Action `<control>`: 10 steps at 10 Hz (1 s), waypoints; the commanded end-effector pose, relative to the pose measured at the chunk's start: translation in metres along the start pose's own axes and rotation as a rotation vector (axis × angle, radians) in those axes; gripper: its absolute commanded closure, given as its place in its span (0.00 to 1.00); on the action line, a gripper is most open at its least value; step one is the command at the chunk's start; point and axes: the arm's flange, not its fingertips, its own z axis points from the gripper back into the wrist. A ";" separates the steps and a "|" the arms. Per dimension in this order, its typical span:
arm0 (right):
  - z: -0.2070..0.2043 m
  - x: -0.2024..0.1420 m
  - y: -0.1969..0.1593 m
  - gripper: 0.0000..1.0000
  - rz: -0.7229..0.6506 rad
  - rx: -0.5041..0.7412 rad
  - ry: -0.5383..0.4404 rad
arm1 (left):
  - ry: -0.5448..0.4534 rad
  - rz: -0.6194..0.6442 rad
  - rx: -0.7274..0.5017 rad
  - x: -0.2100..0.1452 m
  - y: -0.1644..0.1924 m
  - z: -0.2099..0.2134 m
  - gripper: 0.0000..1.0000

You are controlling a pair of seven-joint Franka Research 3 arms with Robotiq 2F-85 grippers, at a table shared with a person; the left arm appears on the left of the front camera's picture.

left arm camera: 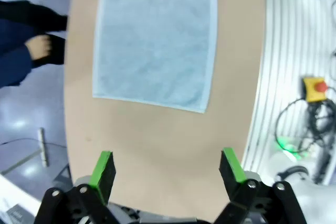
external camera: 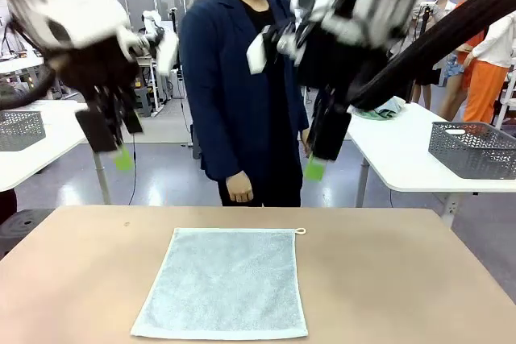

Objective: Fold the towels and place them in the basket.
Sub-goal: When a person lays out a Towel with hook on the table, fold it in half twice.

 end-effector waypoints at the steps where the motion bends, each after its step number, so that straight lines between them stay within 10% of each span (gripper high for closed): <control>1: -0.025 -0.001 -0.013 0.00 0.067 0.046 0.065 | 0.065 -0.086 0.013 0.001 0.002 -0.027 0.00; 10: -0.076 -0.012 -0.016 0.00 0.140 0.154 0.136 | 0.116 -0.139 -0.124 -0.014 -0.001 -0.076 0.00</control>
